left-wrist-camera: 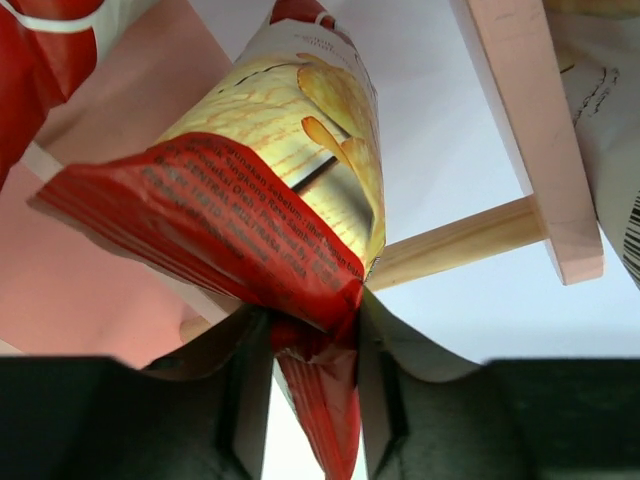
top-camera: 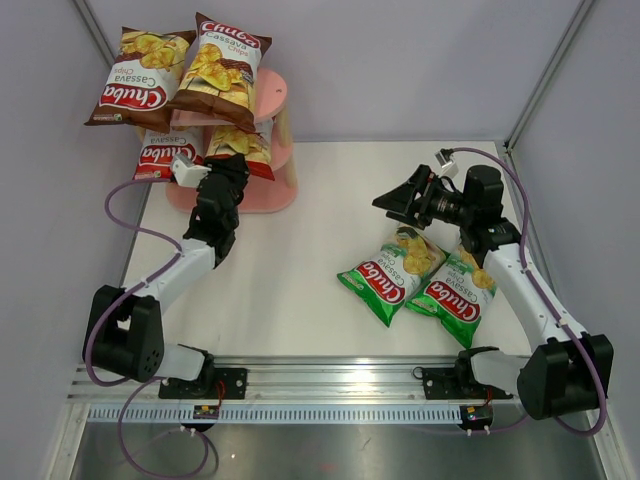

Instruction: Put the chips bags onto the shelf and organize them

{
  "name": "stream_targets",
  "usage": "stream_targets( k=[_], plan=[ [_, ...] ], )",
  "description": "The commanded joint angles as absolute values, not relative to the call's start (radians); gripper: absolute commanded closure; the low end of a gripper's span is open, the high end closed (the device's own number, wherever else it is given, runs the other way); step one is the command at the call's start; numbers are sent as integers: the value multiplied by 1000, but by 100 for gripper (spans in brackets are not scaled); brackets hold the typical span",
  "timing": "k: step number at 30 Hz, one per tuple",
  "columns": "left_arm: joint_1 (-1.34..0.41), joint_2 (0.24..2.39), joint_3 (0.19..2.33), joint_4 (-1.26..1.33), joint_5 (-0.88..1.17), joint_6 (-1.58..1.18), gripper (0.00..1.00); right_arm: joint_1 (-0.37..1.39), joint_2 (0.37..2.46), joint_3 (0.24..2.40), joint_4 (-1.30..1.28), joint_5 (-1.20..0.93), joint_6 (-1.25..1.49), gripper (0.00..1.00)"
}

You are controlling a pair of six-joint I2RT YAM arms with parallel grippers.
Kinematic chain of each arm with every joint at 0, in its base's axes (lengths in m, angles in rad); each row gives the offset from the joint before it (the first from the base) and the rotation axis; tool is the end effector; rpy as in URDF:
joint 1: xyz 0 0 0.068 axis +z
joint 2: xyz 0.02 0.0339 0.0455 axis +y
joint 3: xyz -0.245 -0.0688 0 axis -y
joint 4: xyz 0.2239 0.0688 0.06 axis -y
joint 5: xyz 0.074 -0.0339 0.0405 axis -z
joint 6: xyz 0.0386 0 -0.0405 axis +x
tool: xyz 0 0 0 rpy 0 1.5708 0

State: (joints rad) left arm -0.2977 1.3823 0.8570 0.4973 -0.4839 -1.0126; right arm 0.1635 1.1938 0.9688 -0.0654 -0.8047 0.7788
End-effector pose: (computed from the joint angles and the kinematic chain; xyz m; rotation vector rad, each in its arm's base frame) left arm 0.2978 -0.0726 0.2908 -0.9119 1.3533 -0.6296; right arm 0.2500 0.0694 0.3210 0.0014 2.0079 1.3729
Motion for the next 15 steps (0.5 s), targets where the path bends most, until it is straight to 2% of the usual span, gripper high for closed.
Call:
stream_targets(
  k=[1,15],
  plan=[
    [-295,1387,861,525,-462,-1038,68,160,1158,966,-12,-819,793,0],
    [-282,1529,985,531,-420,-1049,71,158,1164,959,-18,-822,769,0]
  ],
)
